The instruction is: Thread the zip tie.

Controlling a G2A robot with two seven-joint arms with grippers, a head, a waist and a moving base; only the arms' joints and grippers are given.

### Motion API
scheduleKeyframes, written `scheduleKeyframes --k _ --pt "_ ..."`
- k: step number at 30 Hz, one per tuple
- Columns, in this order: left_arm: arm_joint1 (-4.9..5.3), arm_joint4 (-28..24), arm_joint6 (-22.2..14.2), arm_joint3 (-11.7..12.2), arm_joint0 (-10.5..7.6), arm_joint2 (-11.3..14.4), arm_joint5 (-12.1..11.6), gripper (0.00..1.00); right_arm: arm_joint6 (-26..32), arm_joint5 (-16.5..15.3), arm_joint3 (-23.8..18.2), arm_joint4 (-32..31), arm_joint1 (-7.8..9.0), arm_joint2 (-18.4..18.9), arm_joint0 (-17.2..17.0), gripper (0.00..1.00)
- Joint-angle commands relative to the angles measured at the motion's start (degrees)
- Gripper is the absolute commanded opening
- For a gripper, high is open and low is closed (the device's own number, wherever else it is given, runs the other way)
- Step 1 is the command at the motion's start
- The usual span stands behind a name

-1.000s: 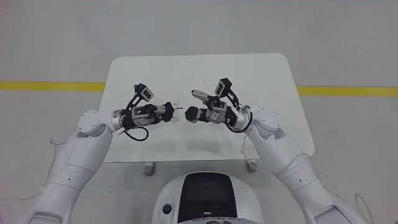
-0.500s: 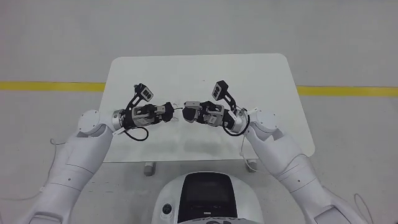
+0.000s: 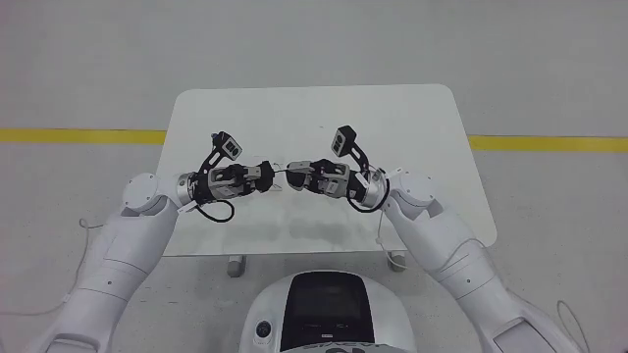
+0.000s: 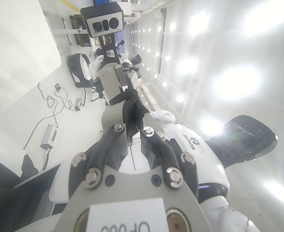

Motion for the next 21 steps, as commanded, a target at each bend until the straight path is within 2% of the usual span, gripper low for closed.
scheduleKeyframes --k 1,7,9,13,16,21 --pt "0.0 0.0 0.0 0.0 0.0 0.0 0.0 0.0 0.16 0.04 0.07 0.0 0.01 -0.06 0.14 0.13" --pt "0.0 0.0 0.0 0.0 0.0 0.0 0.0 0.0 0.76 0.27 0.23 -0.15 0.07 -0.25 0.47 0.1" --pt "0.0 0.0 0.0 0.0 0.0 0.0 0.0 0.0 0.88 0.31 0.24 -0.24 0.09 -0.32 0.53 0.06" --pt "0.0 0.0 0.0 0.0 0.0 0.0 0.0 0.0 0.93 0.3 0.22 -0.33 0.14 -0.4 0.53 0.06" --pt "0.0 0.0 0.0 0.0 0.0 0.0 0.0 0.0 0.99 0.37 0.22 -0.38 0.2 -0.4 0.42 0.0" --pt "0.0 0.0 0.0 0.0 0.0 0.0 0.0 0.0 0.9 0.32 0.14 -0.42 0.29 -0.32 0.25 0.0"
